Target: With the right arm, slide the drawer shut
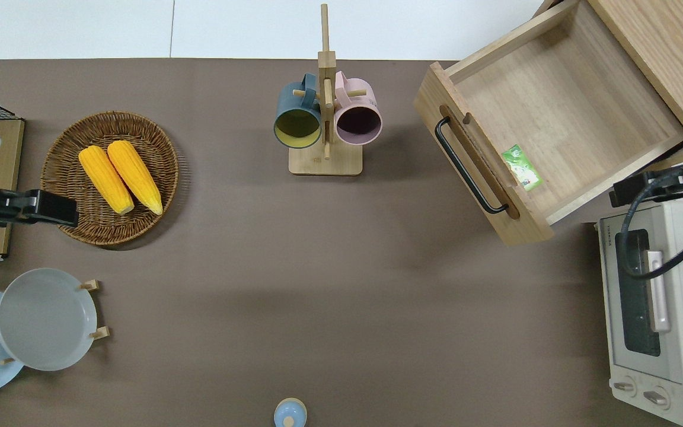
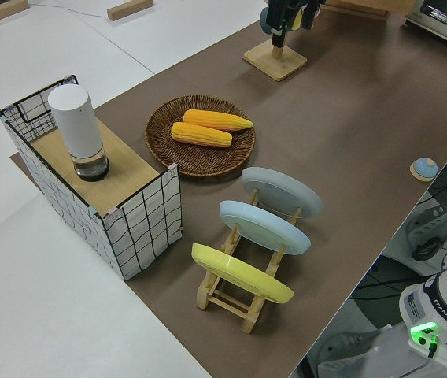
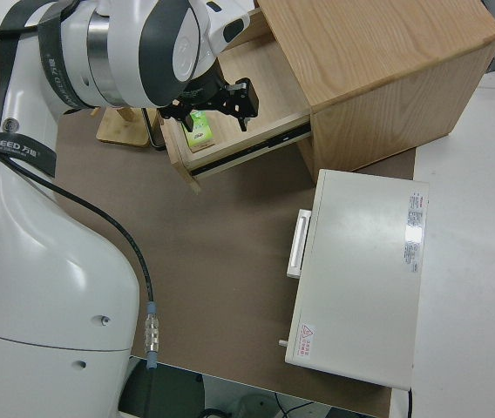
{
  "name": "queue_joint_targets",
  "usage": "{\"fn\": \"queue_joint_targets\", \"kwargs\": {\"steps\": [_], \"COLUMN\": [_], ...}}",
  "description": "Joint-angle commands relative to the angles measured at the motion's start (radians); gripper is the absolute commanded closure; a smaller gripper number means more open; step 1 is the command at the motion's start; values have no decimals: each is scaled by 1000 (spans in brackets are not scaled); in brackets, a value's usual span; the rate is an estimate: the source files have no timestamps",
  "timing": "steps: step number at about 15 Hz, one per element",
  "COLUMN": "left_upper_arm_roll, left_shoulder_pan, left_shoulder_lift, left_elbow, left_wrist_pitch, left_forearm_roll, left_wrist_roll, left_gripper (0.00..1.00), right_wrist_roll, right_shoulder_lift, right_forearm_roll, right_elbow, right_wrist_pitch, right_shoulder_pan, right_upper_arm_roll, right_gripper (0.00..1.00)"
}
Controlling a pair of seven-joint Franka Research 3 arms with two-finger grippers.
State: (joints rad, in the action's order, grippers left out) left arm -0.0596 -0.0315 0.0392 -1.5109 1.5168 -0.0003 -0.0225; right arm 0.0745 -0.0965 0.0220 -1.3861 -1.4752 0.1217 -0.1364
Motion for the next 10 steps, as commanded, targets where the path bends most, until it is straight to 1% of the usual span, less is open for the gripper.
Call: {"fn": "queue_joint_targets", "kwargs": {"steps": [1, 2, 3, 10], "left_upper_arm_roll": [-6, -6, -6, -6], "left_shoulder_pan": [-4, -4, -4, -4], "left_shoulder_lift": [11, 11, 11, 11], "left_elbow": [26, 24, 24, 26], "left_wrist_pitch": [-20, -20, -20, -20], "left_forearm_roll": [17, 17, 17, 17], "left_wrist_roll": [-10, -10, -10, -10], "left_gripper": [7, 7, 7, 7], "right_wrist_roll": [27, 25, 25, 24], "right_shoulder_lift": [8, 8, 6, 8], "right_forearm_roll": [-13, -13, -14, -14], "right_elbow": [21, 24, 24, 25], "right_wrist_pitch": [19, 19, 19, 19], "right_shoulder_pan": [12, 10, 10, 9], "right_upper_arm_roll": [-3, -3, -3, -8], "right_gripper": [812, 968, 1000, 1000]}}
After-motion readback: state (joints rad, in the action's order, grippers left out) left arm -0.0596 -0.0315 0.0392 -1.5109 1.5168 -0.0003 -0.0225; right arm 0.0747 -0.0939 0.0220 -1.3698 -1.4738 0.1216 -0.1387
